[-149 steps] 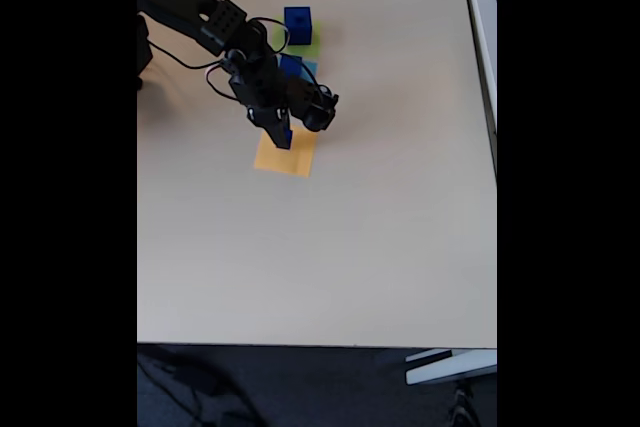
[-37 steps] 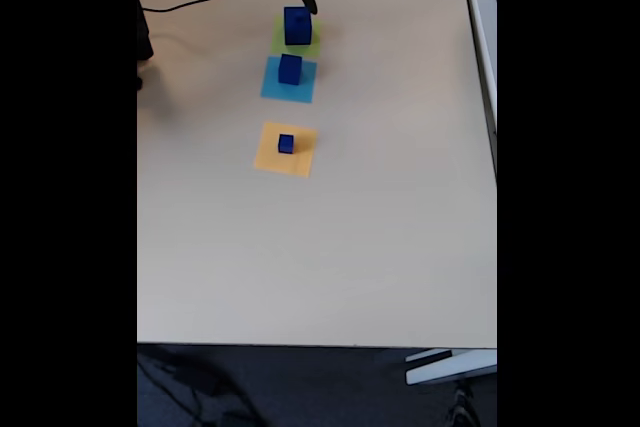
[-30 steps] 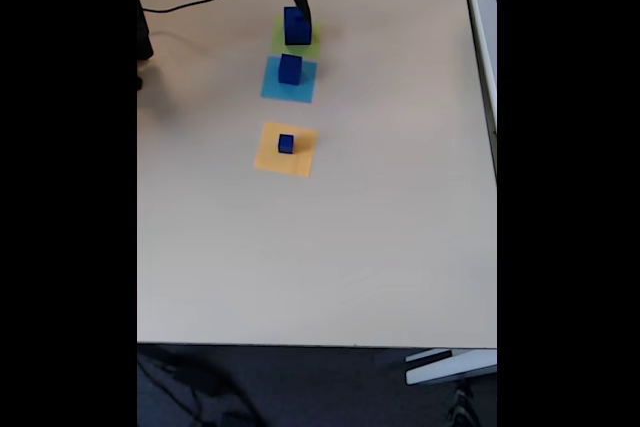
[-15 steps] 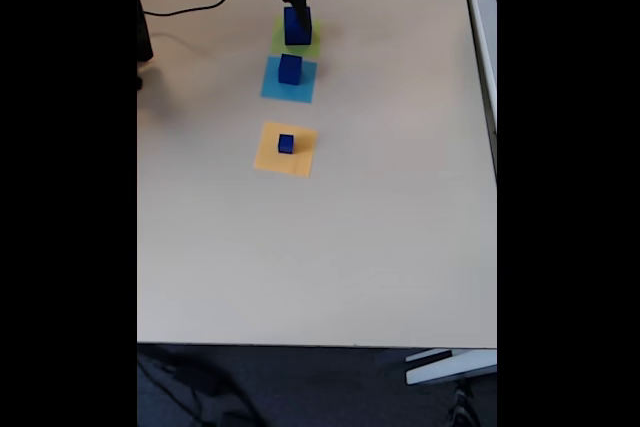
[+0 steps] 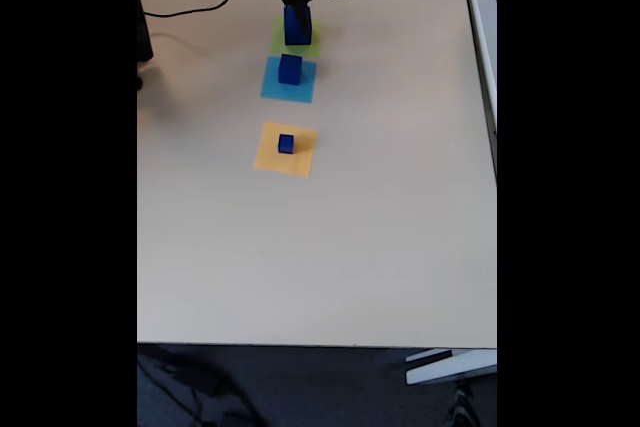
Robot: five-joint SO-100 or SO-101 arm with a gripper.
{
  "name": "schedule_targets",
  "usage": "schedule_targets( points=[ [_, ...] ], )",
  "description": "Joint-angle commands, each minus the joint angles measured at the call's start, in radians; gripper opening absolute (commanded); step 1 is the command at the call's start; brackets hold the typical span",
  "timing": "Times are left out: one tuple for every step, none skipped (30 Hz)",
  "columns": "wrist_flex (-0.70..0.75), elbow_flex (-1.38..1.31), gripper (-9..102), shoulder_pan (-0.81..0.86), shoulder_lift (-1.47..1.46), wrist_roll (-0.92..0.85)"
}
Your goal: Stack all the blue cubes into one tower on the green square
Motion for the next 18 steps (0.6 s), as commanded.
schedule_targets(
  points=[
    [0.017,-0.064,30,-0.003,0.011,0.012],
    [0.021,-0.064,29,-0.002,0.011,0.012],
    [0.023,-0.064,29,-0.002,0.011,0.012],
    [0.026,-0.064,29,0.0,0.011,0.012],
    [0.029,-0.066,29,0.002,0.011,0.011],
    [0.029,-0.066,29,0.002,0.011,0.011],
    [0.029,-0.066,29,0.002,0.009,0.011],
    [0.031,-0.067,29,0.002,0.008,0.011],
    [0.032,-0.071,29,0.002,0.003,0.014],
    [0.034,-0.078,29,0.002,-0.005,0.014],
    [0.035,-0.086,29,0.003,-0.011,0.012],
    [0.038,-0.094,29,0.005,-0.017,0.014],
    [0.043,-0.103,29,0.005,-0.025,0.014],
    [0.046,-0.11,30,0.005,-0.029,0.017],
    [0.049,-0.118,30,0.005,-0.037,0.02],
    [0.052,-0.124,30,0.005,-0.043,0.023],
    [0.052,-0.127,30,0.005,-0.048,0.025],
    [0.054,-0.13,29,0.005,-0.054,0.026]
  ],
)
